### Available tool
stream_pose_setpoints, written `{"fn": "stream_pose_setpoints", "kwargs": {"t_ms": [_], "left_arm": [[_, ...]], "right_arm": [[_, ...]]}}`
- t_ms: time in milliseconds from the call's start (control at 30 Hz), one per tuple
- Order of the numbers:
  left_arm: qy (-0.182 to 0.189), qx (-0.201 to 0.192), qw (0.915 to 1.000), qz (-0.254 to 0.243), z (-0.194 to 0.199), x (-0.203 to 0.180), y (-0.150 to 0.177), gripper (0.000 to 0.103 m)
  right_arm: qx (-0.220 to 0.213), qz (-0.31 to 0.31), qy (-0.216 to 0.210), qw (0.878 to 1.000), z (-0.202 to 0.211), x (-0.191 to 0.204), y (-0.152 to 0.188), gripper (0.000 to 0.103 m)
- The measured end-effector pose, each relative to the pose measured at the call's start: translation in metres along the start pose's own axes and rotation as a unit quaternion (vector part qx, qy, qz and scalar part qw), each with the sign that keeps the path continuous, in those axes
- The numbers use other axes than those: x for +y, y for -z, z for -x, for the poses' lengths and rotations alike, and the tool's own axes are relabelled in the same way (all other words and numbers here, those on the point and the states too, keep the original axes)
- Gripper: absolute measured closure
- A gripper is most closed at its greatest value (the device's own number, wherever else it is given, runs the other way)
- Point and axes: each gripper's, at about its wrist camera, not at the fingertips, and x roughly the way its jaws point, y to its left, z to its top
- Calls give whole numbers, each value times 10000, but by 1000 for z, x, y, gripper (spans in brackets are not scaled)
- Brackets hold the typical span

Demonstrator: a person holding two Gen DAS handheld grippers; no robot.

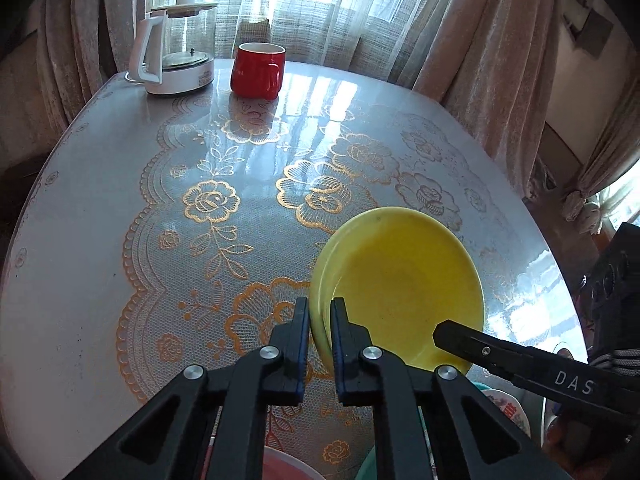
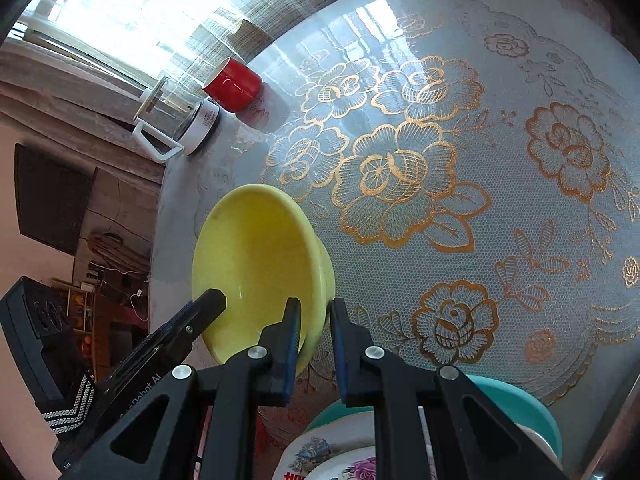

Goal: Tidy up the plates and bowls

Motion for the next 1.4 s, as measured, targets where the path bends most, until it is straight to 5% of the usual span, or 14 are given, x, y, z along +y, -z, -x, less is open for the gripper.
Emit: {"fn": "stream_pose_setpoints", "kwargs": {"t_ms": [500, 800, 1400], "left_arm": [[322, -410, 9985, -174, 62, -9, -4, 93], [306, -773, 9962, -254, 91, -19, 22, 93], [832, -931, 9889, -808, 91, -106, 106, 92]], "right_arm": [[-682, 86, -477, 9965, 55, 22, 26, 88], [-956, 238, -619, 9932, 83, 25, 55, 88], [-1459, -584, -525, 9862, 139, -63, 117, 88]]}}
